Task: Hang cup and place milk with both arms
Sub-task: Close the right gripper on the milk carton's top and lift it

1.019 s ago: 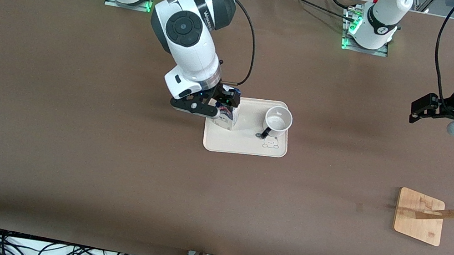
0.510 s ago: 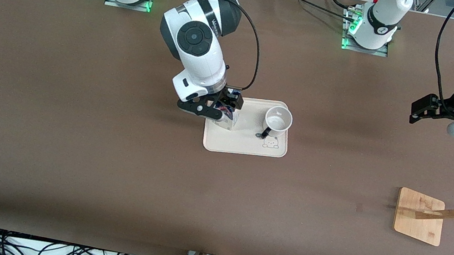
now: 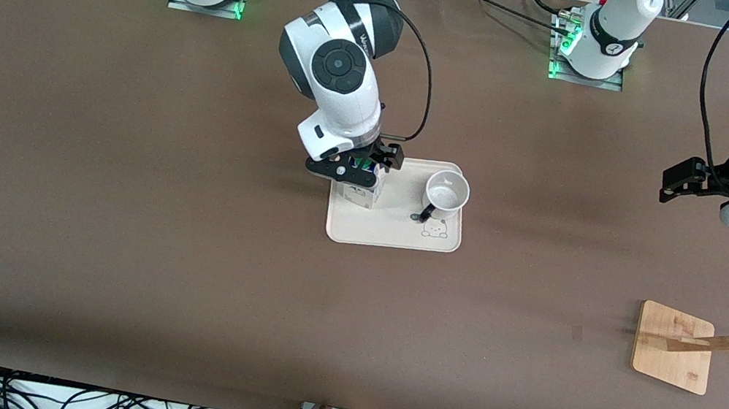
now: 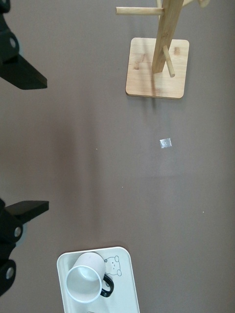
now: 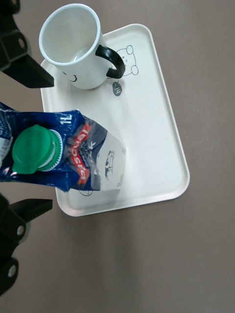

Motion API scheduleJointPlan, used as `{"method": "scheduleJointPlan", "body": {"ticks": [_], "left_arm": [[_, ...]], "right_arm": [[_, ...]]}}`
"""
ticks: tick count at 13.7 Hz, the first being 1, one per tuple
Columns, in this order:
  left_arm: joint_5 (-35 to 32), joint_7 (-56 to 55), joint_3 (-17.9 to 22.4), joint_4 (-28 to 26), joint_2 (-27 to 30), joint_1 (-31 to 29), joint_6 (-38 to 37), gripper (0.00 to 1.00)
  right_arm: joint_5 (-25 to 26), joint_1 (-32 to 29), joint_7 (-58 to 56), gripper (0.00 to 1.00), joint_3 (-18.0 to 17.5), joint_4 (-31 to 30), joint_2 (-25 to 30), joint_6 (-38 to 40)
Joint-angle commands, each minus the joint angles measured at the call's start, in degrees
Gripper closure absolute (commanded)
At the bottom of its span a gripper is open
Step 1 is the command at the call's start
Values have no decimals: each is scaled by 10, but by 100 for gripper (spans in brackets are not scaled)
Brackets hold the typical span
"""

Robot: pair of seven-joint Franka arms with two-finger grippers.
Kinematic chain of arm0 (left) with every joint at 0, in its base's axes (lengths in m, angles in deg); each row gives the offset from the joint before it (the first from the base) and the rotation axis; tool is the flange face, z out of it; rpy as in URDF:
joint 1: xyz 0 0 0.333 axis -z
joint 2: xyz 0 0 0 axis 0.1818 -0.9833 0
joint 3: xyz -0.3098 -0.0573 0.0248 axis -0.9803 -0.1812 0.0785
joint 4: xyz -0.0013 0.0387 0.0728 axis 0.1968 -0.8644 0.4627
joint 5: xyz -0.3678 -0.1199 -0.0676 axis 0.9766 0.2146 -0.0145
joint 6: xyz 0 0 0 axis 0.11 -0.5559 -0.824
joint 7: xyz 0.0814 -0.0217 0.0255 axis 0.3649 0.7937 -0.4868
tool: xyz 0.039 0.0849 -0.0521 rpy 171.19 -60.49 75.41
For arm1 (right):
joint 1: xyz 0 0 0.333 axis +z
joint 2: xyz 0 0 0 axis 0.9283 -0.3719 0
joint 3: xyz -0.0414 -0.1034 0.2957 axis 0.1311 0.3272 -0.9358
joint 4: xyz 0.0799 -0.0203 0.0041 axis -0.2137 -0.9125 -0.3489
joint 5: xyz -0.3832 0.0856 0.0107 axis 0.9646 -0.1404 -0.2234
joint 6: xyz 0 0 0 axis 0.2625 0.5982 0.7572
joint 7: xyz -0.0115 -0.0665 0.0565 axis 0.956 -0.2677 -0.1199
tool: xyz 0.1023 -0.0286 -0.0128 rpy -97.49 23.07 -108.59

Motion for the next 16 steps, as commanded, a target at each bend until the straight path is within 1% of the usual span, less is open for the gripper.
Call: {"method": "scheduleJointPlan", "body": {"ticks": [1, 11, 12, 13, 14, 15, 16], "left_arm": [[16, -1, 1, 40, -12, -13, -13, 0], [8, 7, 1, 49, -18, -20, -21, 0], [6, 7, 1, 53, -18, -20, -28, 0], [6, 19, 1, 55, -18, -20, -36, 0], [6, 34, 1, 55, -18, -20, -37, 0], [6, 39, 1, 55, -18, -22, -37, 0], [7, 40, 1, 55, -18, -24, -37, 0]], "right_arm": [[-11, 2, 8, 0, 2, 9, -3, 10], [-10, 6, 3, 0, 3, -13, -3, 12], [-10, 6, 3, 3, 2, -13, -3, 12], [-10, 8, 14, 35, 2, -13, -3, 12], [-10, 18, 20, 58, 3, -13, -3, 12], [-9, 21, 28, 63, 3, -12, -3, 12], [-9, 21, 32, 64, 3, -12, -2, 12]]}}
